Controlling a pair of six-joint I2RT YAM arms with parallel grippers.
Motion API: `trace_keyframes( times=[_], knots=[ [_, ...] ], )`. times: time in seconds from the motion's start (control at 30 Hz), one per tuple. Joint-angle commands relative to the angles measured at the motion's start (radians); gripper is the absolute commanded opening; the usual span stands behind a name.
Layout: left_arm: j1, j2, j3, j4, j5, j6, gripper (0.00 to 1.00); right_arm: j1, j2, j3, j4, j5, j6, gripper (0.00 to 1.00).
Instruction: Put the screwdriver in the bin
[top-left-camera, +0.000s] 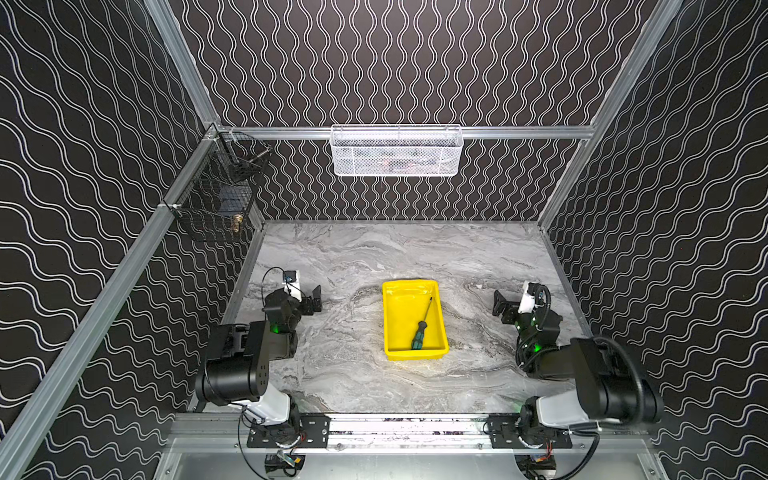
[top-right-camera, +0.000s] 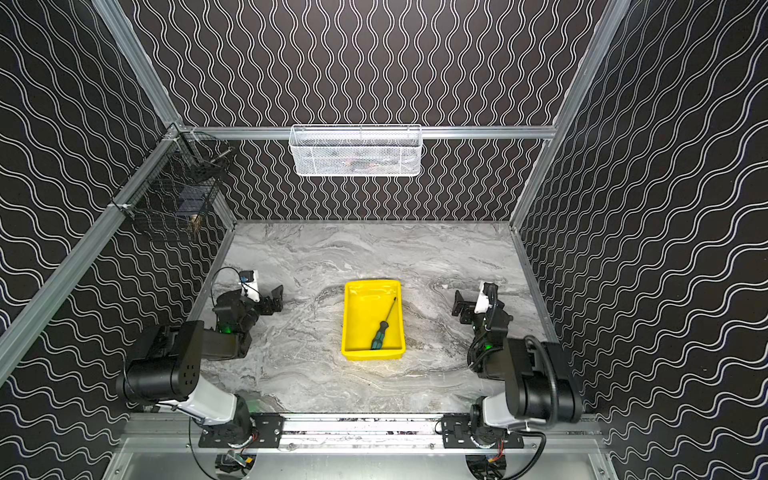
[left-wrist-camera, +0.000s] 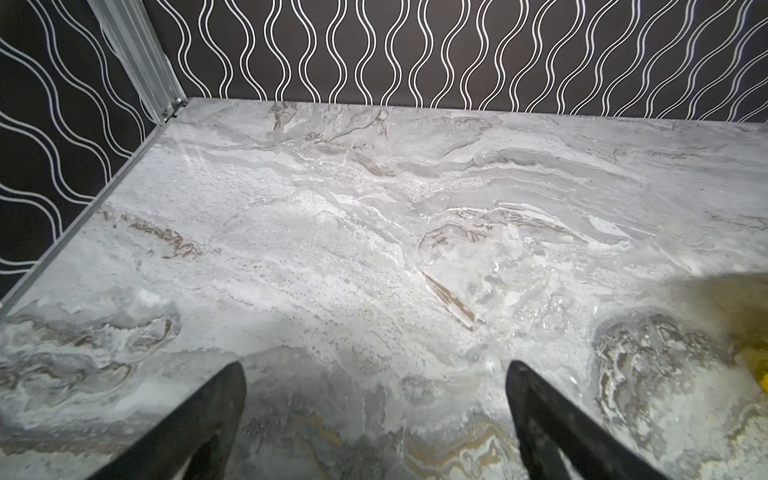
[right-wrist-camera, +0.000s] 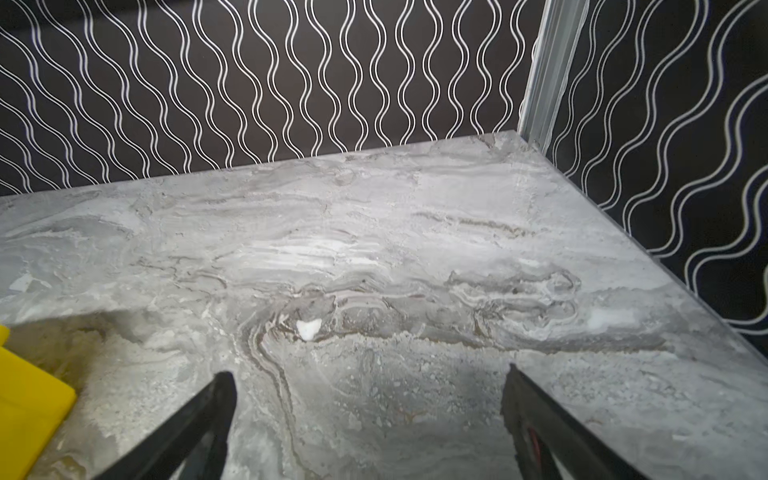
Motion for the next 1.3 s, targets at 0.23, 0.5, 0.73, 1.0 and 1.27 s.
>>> trace_keyframes(
  times=[0.23,0.5,0.73,1.0,1.27],
  knots=[
    [-0.144,0.070,0.022,0.030,-0.215,0.089,0.99,0.001,0.025,0.106,-0.029,0.011,-0.001,1.00],
    [-0.155,0.094,0.040,0.038,-0.238,0.102,0.99,0.001,0.019,0.114,-0.047,0.026,-0.002,1.00],
    [-0.155,0.089,0.034,0.043,-0.238,0.100,0.99,0.001,0.019,0.112,-0.044,0.027,-0.002,1.00],
    [-0.155,0.088,0.030,0.054,-0.234,0.103,0.99,0.001,0.020,0.107,-0.035,-0.017,-0.017,1.00],
    [-0.155,0.088,0.028,0.054,-0.214,0.110,0.99,0.001,0.025,0.029,0.122,0.047,0.015,1.00]
  ],
)
